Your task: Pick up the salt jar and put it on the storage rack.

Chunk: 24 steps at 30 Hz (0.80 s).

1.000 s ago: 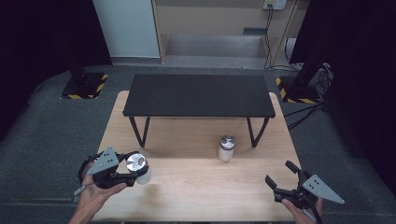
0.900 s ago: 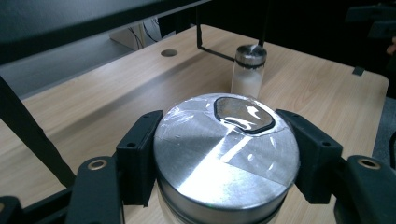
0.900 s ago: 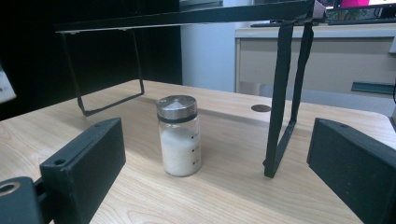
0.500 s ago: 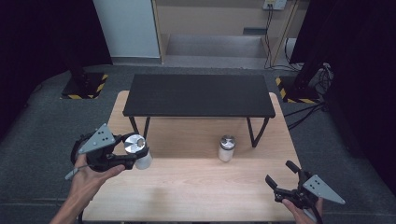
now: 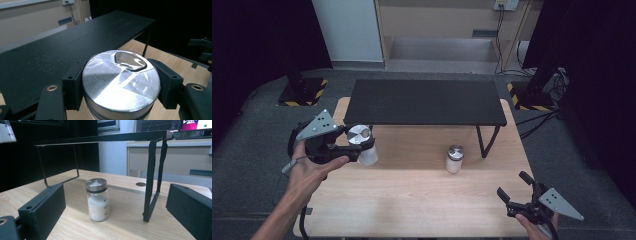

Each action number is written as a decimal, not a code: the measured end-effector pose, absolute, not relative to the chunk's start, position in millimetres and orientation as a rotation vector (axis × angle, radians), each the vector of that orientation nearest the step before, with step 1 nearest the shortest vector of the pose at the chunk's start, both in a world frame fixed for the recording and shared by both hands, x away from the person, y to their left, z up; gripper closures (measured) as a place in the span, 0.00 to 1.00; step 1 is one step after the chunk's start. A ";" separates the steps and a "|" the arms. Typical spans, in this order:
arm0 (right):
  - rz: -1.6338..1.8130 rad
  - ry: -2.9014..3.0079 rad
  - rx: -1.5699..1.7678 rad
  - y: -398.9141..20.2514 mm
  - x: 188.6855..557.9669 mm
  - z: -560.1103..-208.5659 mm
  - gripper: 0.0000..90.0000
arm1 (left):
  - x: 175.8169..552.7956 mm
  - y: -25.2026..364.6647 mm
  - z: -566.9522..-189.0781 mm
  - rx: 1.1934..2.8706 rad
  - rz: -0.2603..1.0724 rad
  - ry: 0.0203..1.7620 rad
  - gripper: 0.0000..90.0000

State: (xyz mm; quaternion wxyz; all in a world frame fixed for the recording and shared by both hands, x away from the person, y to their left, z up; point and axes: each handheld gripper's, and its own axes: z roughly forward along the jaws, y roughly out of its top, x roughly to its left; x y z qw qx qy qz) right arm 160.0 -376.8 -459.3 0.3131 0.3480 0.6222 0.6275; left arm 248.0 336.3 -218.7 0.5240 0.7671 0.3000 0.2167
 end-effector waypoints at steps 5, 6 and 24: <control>1.666 1.630 0.921 -377.5 159.8 -460.3 0.02 | 255.4 332.6 -205.8 1.837 0.546 0.722 0.37; 1.669 1.627 0.920 -377.8 159.9 -460.6 0.02 | 257.2 331.9 -203.3 1.837 0.552 0.723 0.37; 1.684 1.615 0.924 -380.0 160.4 -462.2 0.01 | 300.8 309.9 -161.7 1.816 0.649 0.759 0.37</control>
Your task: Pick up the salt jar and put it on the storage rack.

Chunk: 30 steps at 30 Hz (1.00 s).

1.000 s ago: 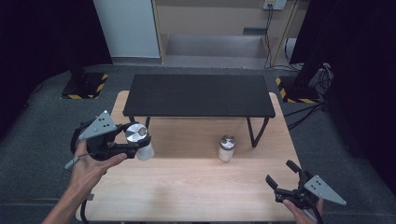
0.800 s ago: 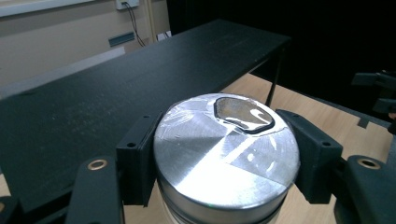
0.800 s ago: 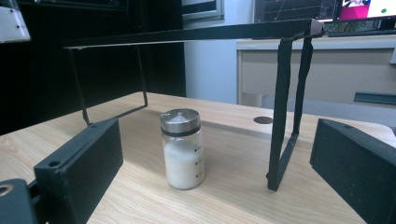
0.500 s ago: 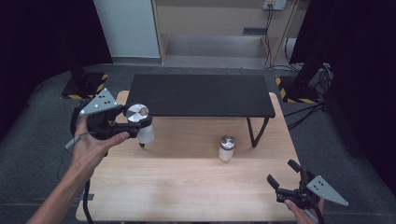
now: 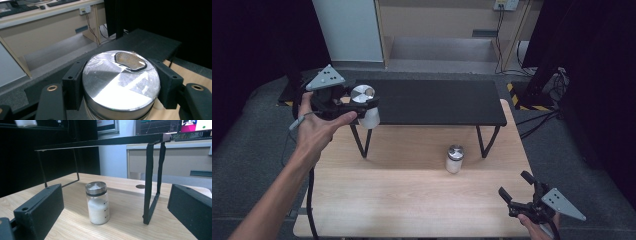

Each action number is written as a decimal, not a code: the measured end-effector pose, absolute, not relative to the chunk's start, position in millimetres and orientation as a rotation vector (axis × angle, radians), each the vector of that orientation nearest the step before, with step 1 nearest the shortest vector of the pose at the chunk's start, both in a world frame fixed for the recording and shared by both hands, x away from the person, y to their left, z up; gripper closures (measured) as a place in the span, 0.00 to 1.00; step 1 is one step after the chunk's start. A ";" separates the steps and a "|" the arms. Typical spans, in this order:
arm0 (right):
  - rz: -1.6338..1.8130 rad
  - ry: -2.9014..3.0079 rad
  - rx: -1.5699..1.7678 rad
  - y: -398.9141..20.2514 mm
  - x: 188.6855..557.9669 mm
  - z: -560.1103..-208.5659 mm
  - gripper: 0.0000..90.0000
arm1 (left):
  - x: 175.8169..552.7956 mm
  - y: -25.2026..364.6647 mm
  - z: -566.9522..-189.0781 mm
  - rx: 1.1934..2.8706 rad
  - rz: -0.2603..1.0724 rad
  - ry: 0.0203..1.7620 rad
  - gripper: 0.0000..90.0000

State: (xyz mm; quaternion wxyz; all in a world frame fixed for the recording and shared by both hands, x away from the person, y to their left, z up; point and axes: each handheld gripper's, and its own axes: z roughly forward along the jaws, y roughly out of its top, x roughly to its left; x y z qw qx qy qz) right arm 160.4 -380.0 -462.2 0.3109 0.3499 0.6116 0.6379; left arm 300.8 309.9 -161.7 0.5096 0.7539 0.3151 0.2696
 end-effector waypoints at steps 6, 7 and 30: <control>1.682 1.612 0.924 -380.4 160.3 -462.6 0.01 | 322.9 302.7 -156.3 1.841 0.664 0.733 0.37; 1.684 1.610 0.926 -380.5 160.3 -462.7 0.01 | 327.4 302.9 -156.8 1.847 0.665 0.717 0.37; 1.663 1.607 0.939 -380.3 158.7 -462.3 0.01 | 395.0 305.9 -204.7 1.845 0.626 0.736 0.37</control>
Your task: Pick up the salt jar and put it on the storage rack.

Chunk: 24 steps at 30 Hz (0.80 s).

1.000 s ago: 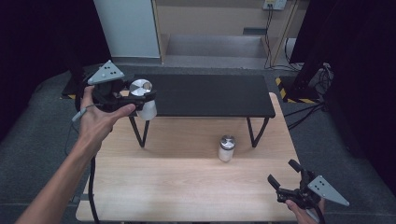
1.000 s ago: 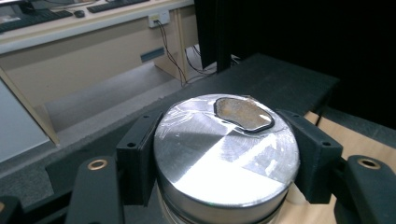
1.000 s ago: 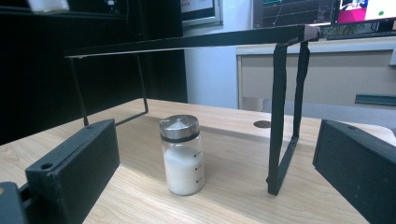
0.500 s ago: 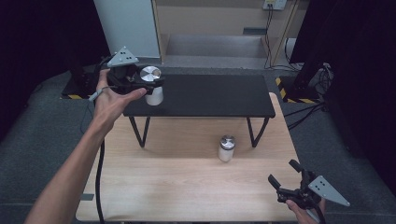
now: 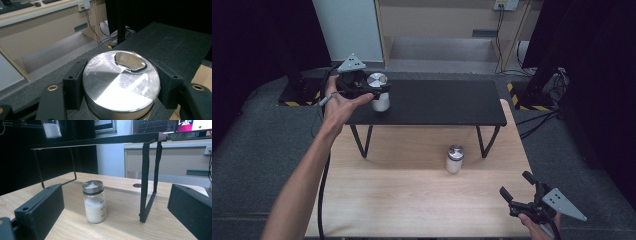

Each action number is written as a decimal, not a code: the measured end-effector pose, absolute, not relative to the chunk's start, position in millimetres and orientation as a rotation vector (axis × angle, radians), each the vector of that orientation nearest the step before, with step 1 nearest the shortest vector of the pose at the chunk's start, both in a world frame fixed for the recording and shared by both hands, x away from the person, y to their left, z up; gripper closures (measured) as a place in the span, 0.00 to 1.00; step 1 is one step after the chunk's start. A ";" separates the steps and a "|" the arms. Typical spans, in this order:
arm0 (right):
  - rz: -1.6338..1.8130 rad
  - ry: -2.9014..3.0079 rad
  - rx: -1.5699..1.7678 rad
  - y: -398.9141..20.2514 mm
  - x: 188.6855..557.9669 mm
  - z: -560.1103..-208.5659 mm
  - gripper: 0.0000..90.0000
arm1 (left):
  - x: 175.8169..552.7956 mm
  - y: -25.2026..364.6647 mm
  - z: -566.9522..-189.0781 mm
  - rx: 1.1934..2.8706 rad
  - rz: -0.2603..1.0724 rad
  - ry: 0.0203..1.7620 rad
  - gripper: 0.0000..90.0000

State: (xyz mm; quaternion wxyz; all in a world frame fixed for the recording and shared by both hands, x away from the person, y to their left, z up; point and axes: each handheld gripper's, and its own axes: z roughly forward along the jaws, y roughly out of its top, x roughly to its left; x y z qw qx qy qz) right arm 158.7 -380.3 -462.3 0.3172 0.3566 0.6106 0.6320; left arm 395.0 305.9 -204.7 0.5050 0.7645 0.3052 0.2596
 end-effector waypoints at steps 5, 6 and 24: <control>1.659 1.609 0.941 -380.9 159.1 -462.5 0.01 | 400.7 306.3 -213.0 1.837 0.625 0.755 0.37; 1.658 1.610 0.941 -381.0 159.1 -462.5 0.01 | 401.8 306.9 -215.0 1.831 0.621 0.759 0.37; 1.658 1.614 0.941 -380.7 159.1 -462.1 0.01 | 396.0 319.7 -229.0 1.668 0.587 0.799 0.12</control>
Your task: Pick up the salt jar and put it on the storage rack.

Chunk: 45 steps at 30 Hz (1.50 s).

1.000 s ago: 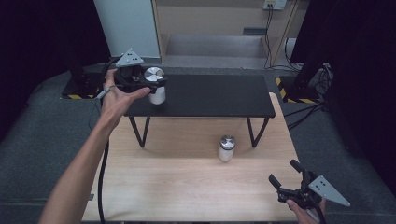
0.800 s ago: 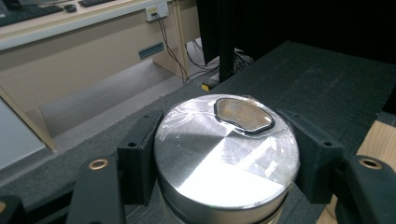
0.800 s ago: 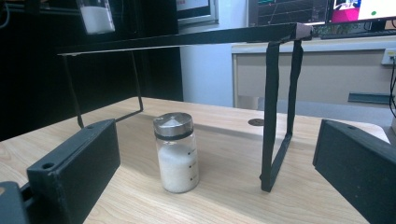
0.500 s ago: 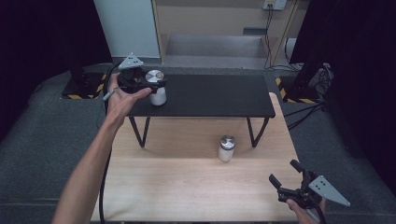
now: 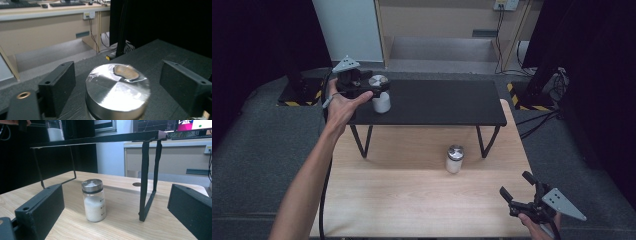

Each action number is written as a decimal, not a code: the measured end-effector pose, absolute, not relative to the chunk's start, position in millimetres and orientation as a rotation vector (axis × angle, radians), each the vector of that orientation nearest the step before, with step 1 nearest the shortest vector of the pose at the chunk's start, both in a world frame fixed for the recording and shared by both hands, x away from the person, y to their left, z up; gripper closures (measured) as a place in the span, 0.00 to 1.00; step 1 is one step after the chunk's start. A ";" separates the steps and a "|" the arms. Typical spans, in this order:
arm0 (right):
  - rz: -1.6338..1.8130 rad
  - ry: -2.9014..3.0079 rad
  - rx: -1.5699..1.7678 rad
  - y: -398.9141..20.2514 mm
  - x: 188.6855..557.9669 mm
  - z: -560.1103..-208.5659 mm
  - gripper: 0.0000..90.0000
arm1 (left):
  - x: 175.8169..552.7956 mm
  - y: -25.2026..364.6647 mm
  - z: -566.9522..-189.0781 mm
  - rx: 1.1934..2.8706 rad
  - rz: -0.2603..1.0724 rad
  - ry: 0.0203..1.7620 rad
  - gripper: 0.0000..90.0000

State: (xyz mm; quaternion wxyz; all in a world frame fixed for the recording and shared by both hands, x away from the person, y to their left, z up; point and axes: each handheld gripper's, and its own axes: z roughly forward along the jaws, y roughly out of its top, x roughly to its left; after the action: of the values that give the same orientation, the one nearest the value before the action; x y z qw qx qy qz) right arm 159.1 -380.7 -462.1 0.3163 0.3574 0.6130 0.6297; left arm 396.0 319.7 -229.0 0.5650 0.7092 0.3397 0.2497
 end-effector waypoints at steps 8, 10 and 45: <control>1.661 1.632 0.927 -379.0 160.6 -461.7 0.01 | 365.6 325.9 -217.3 1.678 0.621 0.739 0.07; 1.662 1.634 0.926 -378.6 160.7 -461.6 0.01 | 356.9 326.1 -213.8 1.698 0.636 0.711 0.06; 1.653 1.667 0.913 -372.7 161.7 -460.3 0.01 | 253.3 358.8 -318.9 1.596 0.566 0.552 0.06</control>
State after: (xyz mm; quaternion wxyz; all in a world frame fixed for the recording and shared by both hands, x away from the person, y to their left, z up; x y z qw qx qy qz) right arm 161.7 -372.7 -460.3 0.3065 0.3449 0.6301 0.6246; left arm 253.3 358.8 -318.9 0.6291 0.6965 0.2410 0.2469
